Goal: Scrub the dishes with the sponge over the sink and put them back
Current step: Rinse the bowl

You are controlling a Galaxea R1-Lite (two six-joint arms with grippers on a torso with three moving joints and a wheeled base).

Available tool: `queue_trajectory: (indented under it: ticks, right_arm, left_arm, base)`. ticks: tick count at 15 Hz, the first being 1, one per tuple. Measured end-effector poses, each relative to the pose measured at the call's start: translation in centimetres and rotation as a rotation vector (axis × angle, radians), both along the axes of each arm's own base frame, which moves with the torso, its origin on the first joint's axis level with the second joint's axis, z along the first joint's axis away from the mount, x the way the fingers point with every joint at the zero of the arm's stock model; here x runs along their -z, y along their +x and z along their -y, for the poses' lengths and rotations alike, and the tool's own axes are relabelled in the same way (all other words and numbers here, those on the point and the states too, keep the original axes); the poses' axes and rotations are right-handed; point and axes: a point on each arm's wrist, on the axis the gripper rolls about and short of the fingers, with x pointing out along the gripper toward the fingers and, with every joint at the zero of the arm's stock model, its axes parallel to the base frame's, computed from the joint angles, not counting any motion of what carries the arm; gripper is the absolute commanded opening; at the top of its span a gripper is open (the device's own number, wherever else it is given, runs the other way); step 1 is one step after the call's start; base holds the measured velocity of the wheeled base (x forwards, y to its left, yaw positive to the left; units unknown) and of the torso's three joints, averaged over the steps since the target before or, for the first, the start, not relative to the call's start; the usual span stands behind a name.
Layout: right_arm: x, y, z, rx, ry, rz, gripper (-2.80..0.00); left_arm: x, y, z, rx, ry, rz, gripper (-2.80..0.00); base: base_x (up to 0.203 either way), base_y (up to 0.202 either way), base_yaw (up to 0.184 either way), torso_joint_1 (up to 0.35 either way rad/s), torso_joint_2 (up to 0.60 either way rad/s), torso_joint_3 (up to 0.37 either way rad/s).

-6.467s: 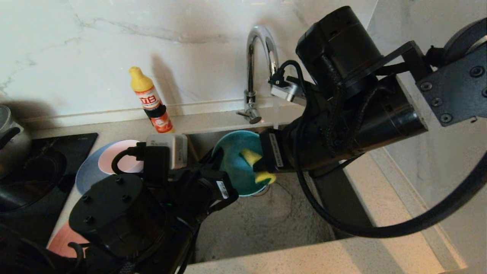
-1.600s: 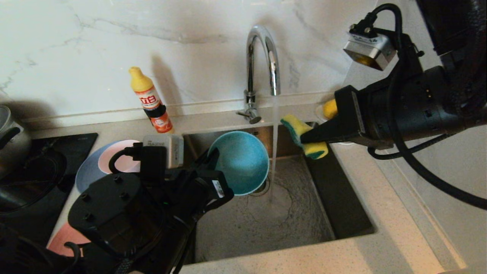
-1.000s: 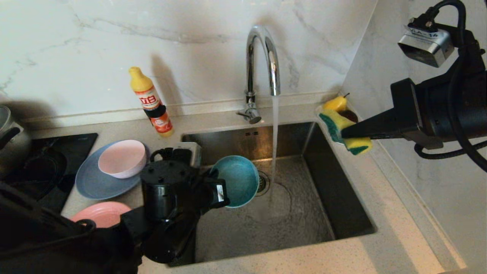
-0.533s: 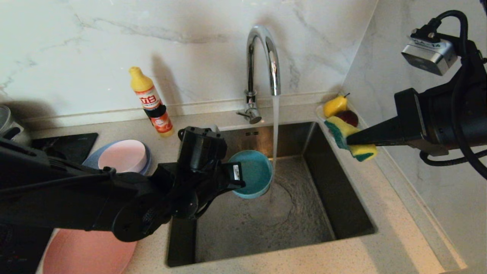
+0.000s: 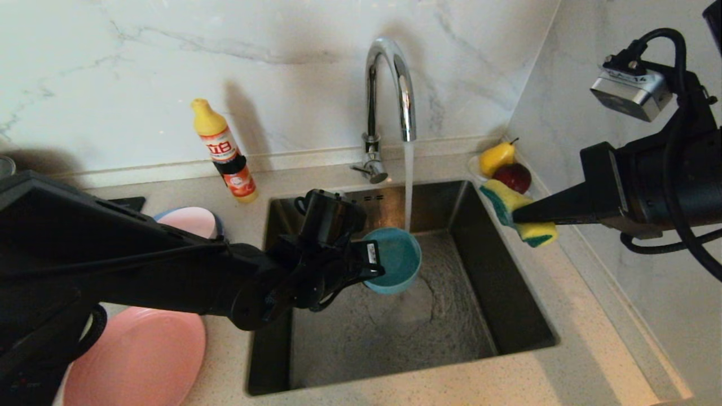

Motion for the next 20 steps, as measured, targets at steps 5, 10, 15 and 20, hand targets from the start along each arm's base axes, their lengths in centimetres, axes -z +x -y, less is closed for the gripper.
queue_trajectory:
  ticks: [5, 10, 15, 20]
  right_arm:
    - [0.5, 0.6, -0.4, 0.0, -0.012, -0.017, -2.8]
    - [0.8, 1.0, -0.6, -0.001, -0.019, -0.026, -2.8]
    - [1.1, 1.3, -0.8, 0.0, -0.025, -0.036, -2.8]
    - [1.2, 1.6, -1.0, 0.001, -0.028, -0.042, -2.8]
  left_arm:
    - [0.8, 0.4, 0.3, -0.01, -0.016, 0.016, -2.8]
    - [1.1, 2.3, 1.0, -0.032, -0.038, 0.041, -2.8]
    - [1.8, 4.9, 1.7, -0.087, -0.041, 0.072, -2.8]
    - [2.7, 6.0, 2.0, -0.097, -0.04, 0.069, -2.8]
  base:
    - [0.0, 0.0, 0.0, 0.0, 0.0, 0.0]
    - [0.0, 0.0, 0.0, 0.0, 0.0, 0.0]
    - [0.0, 0.0, 0.0, 0.0, 0.0, 0.0]
    - [0.0, 0.0, 0.0, 0.0, 0.0, 0.0]
